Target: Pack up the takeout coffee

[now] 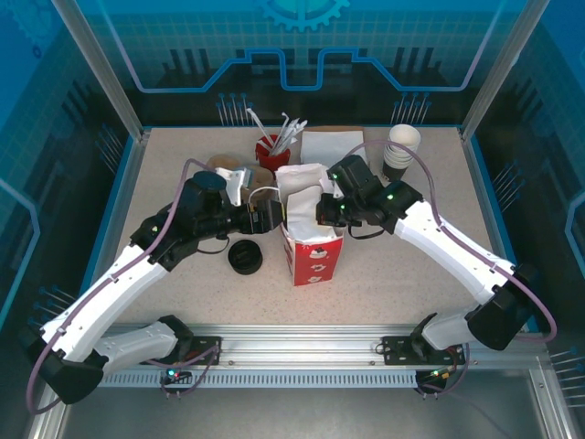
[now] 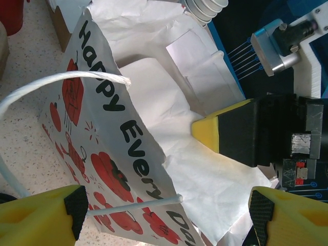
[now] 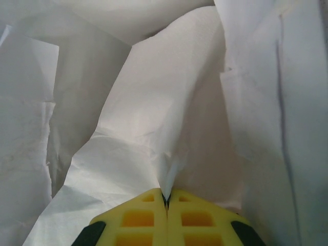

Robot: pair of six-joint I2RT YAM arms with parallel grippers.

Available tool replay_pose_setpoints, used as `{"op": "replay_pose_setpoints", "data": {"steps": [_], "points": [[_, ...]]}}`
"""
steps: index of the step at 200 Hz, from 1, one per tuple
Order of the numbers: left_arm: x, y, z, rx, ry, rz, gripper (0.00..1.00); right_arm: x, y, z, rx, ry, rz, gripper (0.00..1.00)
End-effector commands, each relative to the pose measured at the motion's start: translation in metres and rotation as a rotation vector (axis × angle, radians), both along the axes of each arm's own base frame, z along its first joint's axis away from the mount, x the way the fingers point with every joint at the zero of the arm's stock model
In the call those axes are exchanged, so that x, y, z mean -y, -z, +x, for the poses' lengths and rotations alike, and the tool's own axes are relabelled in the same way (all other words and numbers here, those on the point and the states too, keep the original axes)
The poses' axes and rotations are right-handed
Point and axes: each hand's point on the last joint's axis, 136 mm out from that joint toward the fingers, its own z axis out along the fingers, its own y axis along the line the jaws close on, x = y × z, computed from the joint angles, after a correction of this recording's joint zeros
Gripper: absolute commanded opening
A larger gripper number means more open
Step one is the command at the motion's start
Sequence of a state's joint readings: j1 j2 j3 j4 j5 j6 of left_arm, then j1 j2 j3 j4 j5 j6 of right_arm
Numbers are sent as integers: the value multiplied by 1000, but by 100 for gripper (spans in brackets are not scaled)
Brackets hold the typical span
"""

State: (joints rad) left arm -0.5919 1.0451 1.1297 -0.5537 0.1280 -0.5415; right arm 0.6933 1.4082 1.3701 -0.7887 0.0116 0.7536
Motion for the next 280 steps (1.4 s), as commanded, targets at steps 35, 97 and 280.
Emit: {"op": "replay_pose_setpoints", "data": {"steps": [35, 97, 280], "points": [[-2, 1, -1, 13, -3, 4, 85, -14, -17, -2, 66, -64, -37, 6], [-5, -7, -3, 30, -6, -4, 85, -12, -65, -5, 155, -90, -8, 37], [-78, -43, 7, 260, -280, 157, 94, 80, -150, -16, 512, -31, -40, 50]]}}
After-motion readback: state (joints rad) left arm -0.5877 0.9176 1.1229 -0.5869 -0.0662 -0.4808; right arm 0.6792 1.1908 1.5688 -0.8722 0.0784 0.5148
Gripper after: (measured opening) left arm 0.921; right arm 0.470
